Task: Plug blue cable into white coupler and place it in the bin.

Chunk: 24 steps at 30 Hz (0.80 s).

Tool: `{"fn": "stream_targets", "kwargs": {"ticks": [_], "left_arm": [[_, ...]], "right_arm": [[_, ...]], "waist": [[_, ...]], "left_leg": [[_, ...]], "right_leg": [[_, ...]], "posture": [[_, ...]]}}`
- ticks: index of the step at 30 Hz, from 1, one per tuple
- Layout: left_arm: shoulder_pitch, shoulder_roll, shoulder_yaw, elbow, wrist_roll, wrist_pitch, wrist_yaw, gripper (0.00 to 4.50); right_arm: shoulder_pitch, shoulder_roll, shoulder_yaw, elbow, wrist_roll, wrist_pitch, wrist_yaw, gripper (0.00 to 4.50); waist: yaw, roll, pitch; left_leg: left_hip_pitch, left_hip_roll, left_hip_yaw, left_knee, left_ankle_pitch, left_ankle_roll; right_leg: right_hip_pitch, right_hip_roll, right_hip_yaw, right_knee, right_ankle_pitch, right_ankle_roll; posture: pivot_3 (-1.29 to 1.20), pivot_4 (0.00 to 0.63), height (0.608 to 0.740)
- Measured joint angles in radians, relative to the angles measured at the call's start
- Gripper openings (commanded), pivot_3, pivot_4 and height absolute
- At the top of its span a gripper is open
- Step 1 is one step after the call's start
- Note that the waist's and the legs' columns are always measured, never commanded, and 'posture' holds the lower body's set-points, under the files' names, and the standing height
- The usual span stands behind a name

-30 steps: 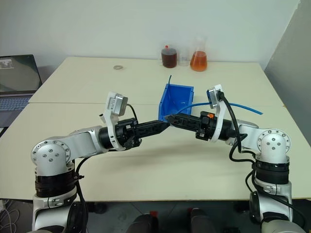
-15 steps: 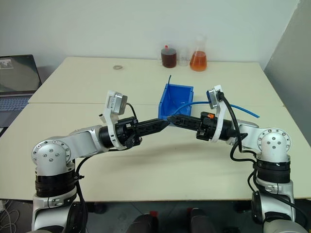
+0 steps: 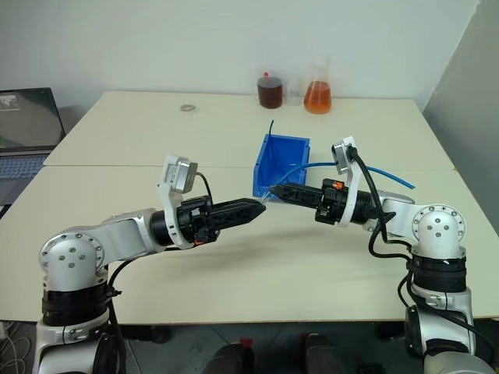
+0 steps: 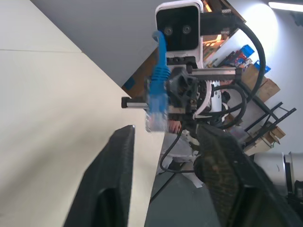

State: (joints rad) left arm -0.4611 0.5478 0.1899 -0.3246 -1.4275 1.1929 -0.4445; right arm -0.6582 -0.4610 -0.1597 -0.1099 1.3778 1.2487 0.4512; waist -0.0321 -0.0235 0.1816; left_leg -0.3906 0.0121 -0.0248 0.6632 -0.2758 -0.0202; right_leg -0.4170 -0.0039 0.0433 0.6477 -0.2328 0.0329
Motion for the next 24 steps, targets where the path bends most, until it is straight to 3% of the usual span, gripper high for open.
{"fn": "stream_targets", "kwargs": {"ticks": [4, 7, 12, 17, 20, 24], "left_arm": [[0.082, 0.069, 0.017, -0.067, 0.036, -0.029, 0.0, 3.86], [0.196, 0.159, 0.025, -0.123, 0.177, -0.084, -0.003, 4.48], [0.323, 0.184, -0.026, -0.138, 0.535, -0.263, 0.09, 4.48], [0.241, 0.002, -0.092, 0.082, 0.965, -0.473, 0.446, 4.48], [0.107, -0.129, -0.107, 0.275, 1.116, -0.59, 0.602, 4.48], [-0.025, -0.245, -0.096, 0.508, 1.198, -0.71, 0.695, 4.48]], "right_arm": [[0.012, -0.003, 0.034, -0.003, -0.069, -0.026, 0.04, 0.14], [0.018, -0.009, 0.044, 0.0, -0.127, -0.055, 0.071, 0.14], [0.01, -0.007, 0.046, 0.027, -0.186, -0.088, 0.109, 0.14], [-0.026, -0.005, 0.053, 0.056, -0.234, -0.108, 0.153, 0.14], [-0.04, 0.0, 0.07, 0.075, -0.268, -0.114, 0.174, 0.14], [-0.046, 0.005, 0.075, 0.08, -0.301, -0.125, 0.188, 0.14]], "waist": [[-0.001, 0.0, 0.0], [-0.002, 0.001, 0.0], [0.006, 0.001, 0.0], [0.017, 0.0, 0.0], [0.028, 0.0, 0.0], [0.031, -0.001, 0.0]], "left_leg": [[-0.006, 0.001, 0.0, 0.0, 0.0, 0.0], [-0.006, 0.0, 0.001, 0.0, 0.0, 0.0], [-0.007, 0.0, 0.0, 0.0, 0.0, 0.0], [-0.007, -0.001, 0.0, 0.001, 0.0, 0.0], [-0.009, -0.001, 0.001, 0.002, 0.0, 0.0], [-0.009, -0.003, 0.001, 0.002, 0.0, 0.0]], "right_leg": [[-0.005, 0.0, 0.0, 0.0, 0.001, -0.001], [-0.007, 0.0, 0.001, 0.0, 0.002, -0.005], [-0.006, -0.001, 0.0, -0.001, 0.003, -0.005], [-0.005, -0.002, -0.001, -0.001, 0.004, -0.003], [-0.006, -0.003, -0.002, -0.001, 0.005, -0.003], [-0.006, -0.005, -0.003, -0.001, 0.006, -0.002]], "posture": [[0.0, 0.15, 0.74], [0.0, 0.15, 0.74], [0.0, 0.15, 0.74], [0.0, 0.15, 0.74], [0.0, 0.15, 0.74], [0.0, 0.15, 0.74]]}}
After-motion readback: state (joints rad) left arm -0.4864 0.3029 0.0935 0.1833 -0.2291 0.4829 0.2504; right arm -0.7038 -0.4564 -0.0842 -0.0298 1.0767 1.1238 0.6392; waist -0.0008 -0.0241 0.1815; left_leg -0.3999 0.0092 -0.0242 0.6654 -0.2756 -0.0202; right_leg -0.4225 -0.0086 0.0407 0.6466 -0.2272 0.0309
